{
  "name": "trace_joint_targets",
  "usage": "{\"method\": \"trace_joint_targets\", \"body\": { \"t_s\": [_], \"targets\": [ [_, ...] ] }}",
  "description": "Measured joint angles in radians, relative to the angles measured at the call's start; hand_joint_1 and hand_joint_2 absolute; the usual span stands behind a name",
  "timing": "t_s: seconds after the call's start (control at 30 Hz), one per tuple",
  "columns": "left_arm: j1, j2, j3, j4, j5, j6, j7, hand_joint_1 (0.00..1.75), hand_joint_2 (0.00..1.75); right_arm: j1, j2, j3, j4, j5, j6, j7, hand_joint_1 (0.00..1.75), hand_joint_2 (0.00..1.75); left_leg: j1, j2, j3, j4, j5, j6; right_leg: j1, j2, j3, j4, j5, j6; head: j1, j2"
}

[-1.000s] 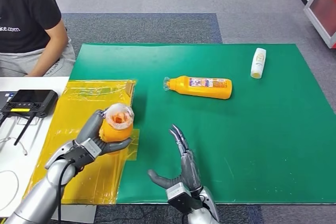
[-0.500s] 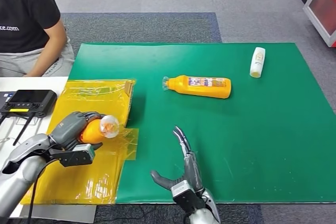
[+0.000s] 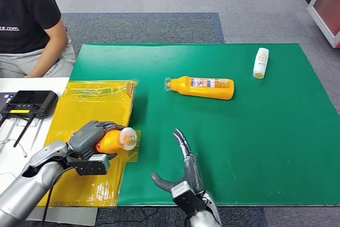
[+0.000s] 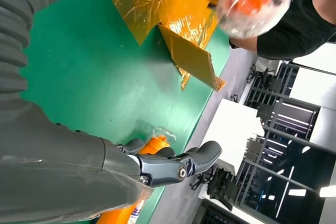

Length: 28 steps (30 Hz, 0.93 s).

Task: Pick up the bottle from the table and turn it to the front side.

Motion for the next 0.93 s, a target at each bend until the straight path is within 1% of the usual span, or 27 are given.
{"method": "trace_joint_targets", "body": {
  "t_s": [0.23,0.27,0.3,0.37,0.4,0.43,0.47,0.53,0.67,0.93],
  "targets": [
    [-0.013,-0.056,-0.032,0.036,0.000,0.023,0.001,1.73,1.75,-0.009,0.002,0.012,0.010,-0.004,-0.002,-0.001,0.00,1.75,0.000,0.000,0.000,0.000,0.000,0.000,0.000,0.000,0.000,0.000,0.000,0.000,0.000,0.000],
    [-0.015,-0.061,-0.035,0.040,0.000,0.024,0.002,1.56,1.75,-0.010,0.003,0.013,0.012,-0.005,-0.003,-0.001,0.00,1.75,0.000,0.000,0.000,0.000,0.000,0.000,0.000,0.000,0.000,0.000,0.000,0.000,0.000,0.000],
    [-0.017,-0.066,-0.038,0.044,0.000,0.025,0.002,1.25,1.75,-0.011,0.003,0.015,0.013,-0.005,-0.003,-0.001,0.00,1.75,0.000,0.000,0.000,0.000,0.000,0.000,0.000,0.000,0.000,0.000,0.000,0.000,0.000,0.000],
    [-0.022,-0.076,-0.042,0.054,0.001,0.025,0.003,0.45,1.75,-0.013,0.003,0.016,0.016,-0.007,-0.004,-0.001,0.00,1.75,0.000,0.000,0.000,0.000,0.000,0.000,0.000,0.000,0.000,0.000,0.000,0.000,0.000,0.000],
    [-0.024,-0.082,-0.044,0.061,0.004,0.025,0.005,0.20,1.75,-0.014,0.003,0.017,0.018,-0.008,-0.004,-0.001,0.00,1.75,0.000,0.000,0.000,0.000,0.000,0.000,0.000,0.000,0.000,0.000,0.000,0.000,0.000,0.000],
    [-0.026,-0.087,-0.045,0.068,0.007,0.025,0.008,0.07,1.75,-0.014,0.003,0.018,0.020,-0.010,-0.004,-0.001,0.00,1.75,0.000,0.000,0.000,0.000,0.001,0.001,0.000,0.000,0.000,0.000,0.000,0.000,0.000,0.000],
    [-0.028,-0.093,-0.047,0.076,0.012,0.023,0.011,0.03,1.75,-0.015,0.003,0.020,0.021,-0.012,-0.005,-0.001,0.00,1.75,0.000,0.000,0.000,0.000,0.001,0.001,0.000,-0.001,0.001,0.000,0.000,0.000,0.000,0.000],
    [-0.032,-0.105,-0.052,0.093,0.021,0.017,0.019,0.00,1.75,-0.016,0.003,0.023,0.025,-0.015,-0.007,-0.001,0.00,1.75,0.000,0.000,0.000,0.000,0.001,0.001,0.000,-0.001,0.001,0.000,0.000,0.000,0.000,0.000],
    [-0.037,-0.127,-0.060,0.134,0.030,0.019,0.027,0.00,1.75,-0.016,0.003,0.024,0.032,-0.021,-0.011,-0.001,0.00,1.75,0.000,0.000,0.000,0.000,0.001,0.000,0.000,0.000,0.001,0.000,0.001,0.000,0.000,0.000],
    [-0.027,-0.176,-0.063,0.197,0.009,0.095,0.047,0.00,1.75,-0.016,0.003,0.024,0.045,-0.032,-0.020,-0.007,0.00,1.75,0.000,0.000,0.000,0.000,0.001,0.000,0.000,0.000,0.000,0.000,0.002,0.000,0.000,0.000]
  ]
}}
